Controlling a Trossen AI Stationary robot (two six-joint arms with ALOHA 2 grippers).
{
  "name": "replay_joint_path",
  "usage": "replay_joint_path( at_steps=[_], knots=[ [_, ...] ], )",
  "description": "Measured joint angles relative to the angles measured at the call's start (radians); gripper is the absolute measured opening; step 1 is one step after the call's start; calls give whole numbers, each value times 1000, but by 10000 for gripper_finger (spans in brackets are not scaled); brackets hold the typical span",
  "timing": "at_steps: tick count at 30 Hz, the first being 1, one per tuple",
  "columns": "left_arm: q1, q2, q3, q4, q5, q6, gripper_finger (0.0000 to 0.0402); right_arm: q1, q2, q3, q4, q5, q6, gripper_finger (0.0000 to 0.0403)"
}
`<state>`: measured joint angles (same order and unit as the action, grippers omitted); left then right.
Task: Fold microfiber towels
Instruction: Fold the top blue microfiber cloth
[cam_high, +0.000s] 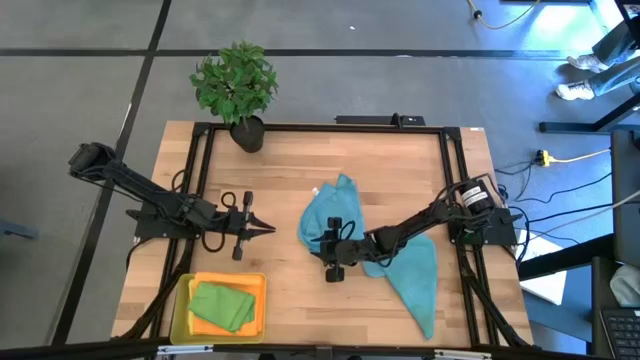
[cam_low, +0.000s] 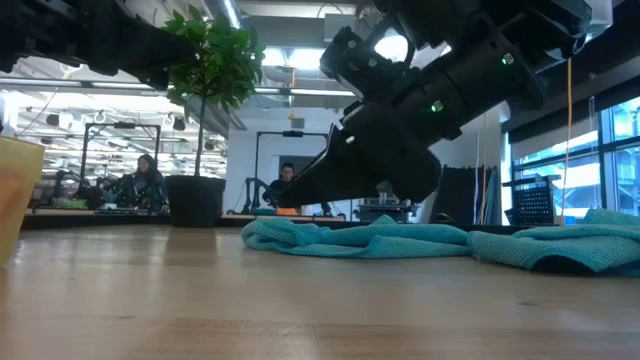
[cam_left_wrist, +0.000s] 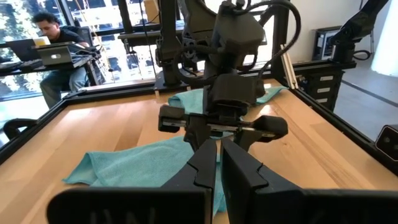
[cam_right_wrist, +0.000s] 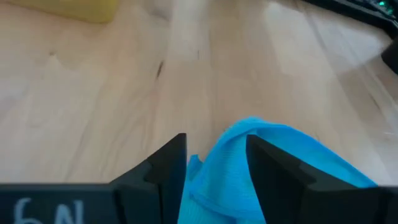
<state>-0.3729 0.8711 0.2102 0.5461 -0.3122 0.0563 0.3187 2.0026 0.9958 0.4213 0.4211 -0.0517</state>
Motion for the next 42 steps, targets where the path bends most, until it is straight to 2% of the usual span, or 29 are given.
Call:
replay_joint_path(
  at_steps=[16, 18, 23, 25, 29, 35, 37, 40, 42],
  knots=[
    [0, 0, 0, -12, -12, 0, 14, 10, 67, -1, 2, 5, 102, 167],
    [0, 0, 0, -17, -12, 0, 14, 10, 67, -1, 2, 30, 113, 164],
    [0, 0, 0, -17, -12, 0, 14, 10, 67, -1, -8, 57, 115, 120],
    [0, 0, 0, -17, -12, 0, 14, 10, 67, -1, -10, 54, 114, 88],
    [0, 0, 0, -8, -12, -1, 14, 10, 66, -1, -47, -19, 127, 16],
    [0, 0, 0, -1, 31, -1, 14, 17, -6, 8, -109, -23, 122, 6],
    [0, 8, 0, 60, 49, -1, 17, 21, -55, 18, -109, -23, 108, 6],
    [-1, 34, 0, 150, 133, 29, 35, 32, -129, 24, -130, -27, 68, 4],
    [-1, 55, 0, 173, 140, 51, 56, 43, -187, 36, -164, -25, 44, 4]
  ],
)
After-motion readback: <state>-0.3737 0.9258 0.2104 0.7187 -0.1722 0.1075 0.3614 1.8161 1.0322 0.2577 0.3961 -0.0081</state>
